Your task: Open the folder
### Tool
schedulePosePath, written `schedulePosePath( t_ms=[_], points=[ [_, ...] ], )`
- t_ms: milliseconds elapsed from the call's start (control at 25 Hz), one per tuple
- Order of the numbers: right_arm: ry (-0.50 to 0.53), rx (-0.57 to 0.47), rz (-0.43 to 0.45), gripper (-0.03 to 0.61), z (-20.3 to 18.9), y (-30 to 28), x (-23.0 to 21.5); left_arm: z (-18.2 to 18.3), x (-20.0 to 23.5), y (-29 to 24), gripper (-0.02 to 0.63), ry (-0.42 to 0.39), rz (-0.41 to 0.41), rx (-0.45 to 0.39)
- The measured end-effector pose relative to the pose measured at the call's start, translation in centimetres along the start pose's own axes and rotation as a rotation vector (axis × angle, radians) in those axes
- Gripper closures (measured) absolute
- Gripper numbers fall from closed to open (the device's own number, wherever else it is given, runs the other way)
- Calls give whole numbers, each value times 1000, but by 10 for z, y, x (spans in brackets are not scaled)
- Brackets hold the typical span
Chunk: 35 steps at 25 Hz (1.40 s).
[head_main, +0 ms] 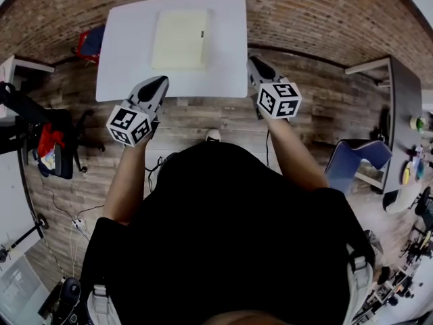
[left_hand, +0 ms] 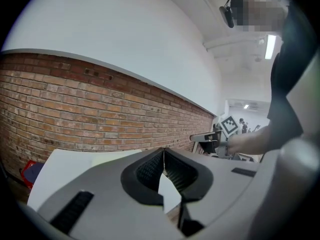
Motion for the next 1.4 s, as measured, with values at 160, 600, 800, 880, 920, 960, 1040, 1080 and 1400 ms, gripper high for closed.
schedulePosePath(
  t_ms=[160,600,800,880,920,960,1040,1080,1400],
  points=[
    [-10,-1,13,529,-2,0,-11,-1,-10,-12,599,-3,3,10],
    [-4,-28,13,529,9,1,-20,11,-15,-30,599,-32,-12,-2],
    [11,-23,10,529,13,-2,-21,10,-12,-33,599,-22,-18,-10],
    [15,-21,5,529,14,-5,-21,11,-7,-32,599,-19,-18,-14],
    [17,-21,2,529,15,-7,-21,11,-4,-31,598,-17,-17,-15],
    [18,-20,0,529,15,-8,-20,11,-1,-30,598,-16,-15,-17],
    [19,-17,-2,529,14,-10,-18,9,3,-27,598,-12,-11,-19],
    [21,-13,-3,529,14,-10,-17,8,5,-26,598,-9,-10,-20],
    [26,-1,-23,529,13,-22,-13,3,21,-25,598,10,-24,-23]
  ],
)
Point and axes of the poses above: the fingertips, and each gripper's own axes: y backward along the fingers, x to its left, z out of its top, the point moved 2 cm from there along y, backward along the fingers, and after that the axes turned 10 degrees about -x, right-handed, at the moved point
